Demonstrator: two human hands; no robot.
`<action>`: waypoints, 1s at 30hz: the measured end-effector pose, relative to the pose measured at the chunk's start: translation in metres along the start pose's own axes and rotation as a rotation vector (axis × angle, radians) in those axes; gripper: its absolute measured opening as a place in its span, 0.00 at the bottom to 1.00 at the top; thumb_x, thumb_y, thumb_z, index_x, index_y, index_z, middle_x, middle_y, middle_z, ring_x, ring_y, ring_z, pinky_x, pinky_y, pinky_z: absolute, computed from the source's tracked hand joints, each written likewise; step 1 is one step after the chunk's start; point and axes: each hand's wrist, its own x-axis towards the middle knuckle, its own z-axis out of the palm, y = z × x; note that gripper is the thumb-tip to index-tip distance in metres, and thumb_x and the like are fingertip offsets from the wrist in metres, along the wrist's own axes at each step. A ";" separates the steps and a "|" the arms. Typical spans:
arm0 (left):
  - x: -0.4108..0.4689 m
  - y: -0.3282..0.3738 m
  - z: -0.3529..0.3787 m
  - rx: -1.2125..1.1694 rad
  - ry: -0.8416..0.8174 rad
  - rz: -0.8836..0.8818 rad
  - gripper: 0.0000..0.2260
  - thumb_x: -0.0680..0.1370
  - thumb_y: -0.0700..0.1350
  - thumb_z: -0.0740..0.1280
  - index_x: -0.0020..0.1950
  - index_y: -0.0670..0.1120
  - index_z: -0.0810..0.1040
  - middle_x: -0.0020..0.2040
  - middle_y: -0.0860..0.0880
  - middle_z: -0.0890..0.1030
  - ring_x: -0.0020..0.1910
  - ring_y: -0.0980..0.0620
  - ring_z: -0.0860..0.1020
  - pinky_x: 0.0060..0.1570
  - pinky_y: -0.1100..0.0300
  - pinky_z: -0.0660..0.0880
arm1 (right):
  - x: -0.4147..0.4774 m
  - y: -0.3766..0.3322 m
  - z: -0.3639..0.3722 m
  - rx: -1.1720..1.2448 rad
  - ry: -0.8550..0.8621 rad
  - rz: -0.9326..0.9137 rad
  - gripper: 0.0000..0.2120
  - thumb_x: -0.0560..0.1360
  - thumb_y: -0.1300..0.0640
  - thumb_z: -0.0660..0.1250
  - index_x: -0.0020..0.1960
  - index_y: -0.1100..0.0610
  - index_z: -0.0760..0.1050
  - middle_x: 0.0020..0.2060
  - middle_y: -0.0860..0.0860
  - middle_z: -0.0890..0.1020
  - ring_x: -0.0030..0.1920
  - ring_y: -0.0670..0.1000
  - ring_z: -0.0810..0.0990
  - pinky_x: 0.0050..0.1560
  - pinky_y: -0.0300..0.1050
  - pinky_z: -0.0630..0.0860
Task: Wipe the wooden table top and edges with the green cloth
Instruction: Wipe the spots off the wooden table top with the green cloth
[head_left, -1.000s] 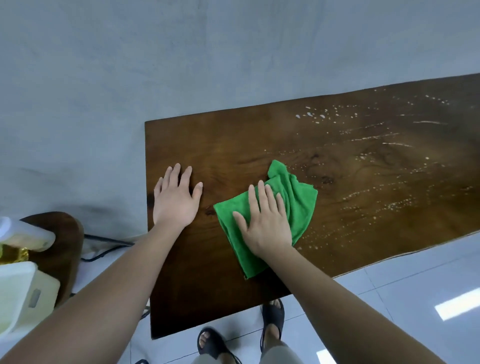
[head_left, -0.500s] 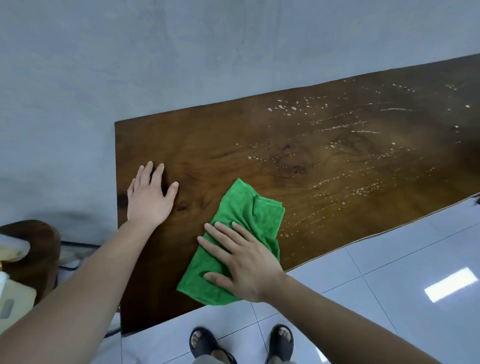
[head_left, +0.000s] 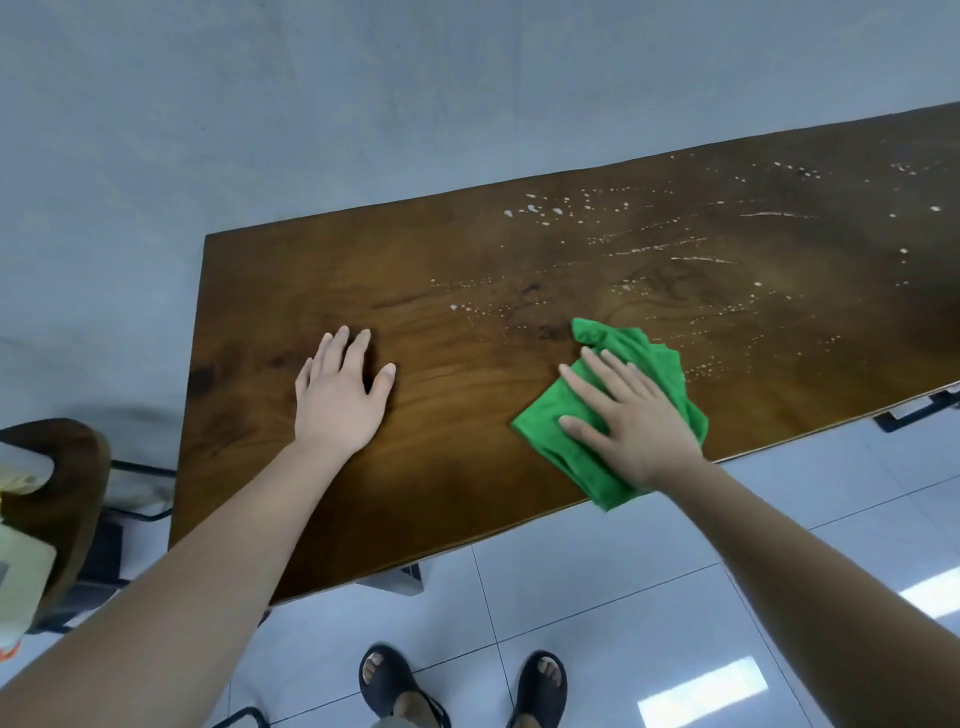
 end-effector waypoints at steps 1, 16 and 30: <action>-0.001 0.001 0.003 0.006 -0.004 -0.007 0.32 0.88 0.67 0.52 0.90 0.55 0.59 0.91 0.50 0.56 0.90 0.48 0.50 0.87 0.44 0.48 | 0.000 0.016 -0.004 0.004 0.001 0.039 0.36 0.84 0.22 0.43 0.89 0.33 0.44 0.90 0.42 0.45 0.88 0.45 0.38 0.88 0.52 0.40; -0.006 0.002 0.016 0.086 0.034 -0.026 0.34 0.87 0.70 0.46 0.90 0.56 0.59 0.90 0.50 0.56 0.90 0.48 0.51 0.87 0.45 0.47 | 0.035 0.013 -0.008 0.009 0.030 0.486 0.46 0.76 0.18 0.29 0.89 0.36 0.38 0.90 0.57 0.40 0.89 0.60 0.38 0.86 0.65 0.37; -0.005 0.003 0.012 0.003 0.046 -0.015 0.34 0.88 0.67 0.38 0.89 0.57 0.62 0.90 0.52 0.57 0.90 0.51 0.51 0.88 0.44 0.49 | 0.072 -0.143 0.022 -0.057 -0.130 -0.251 0.40 0.82 0.23 0.35 0.89 0.39 0.38 0.89 0.55 0.38 0.88 0.60 0.34 0.85 0.66 0.35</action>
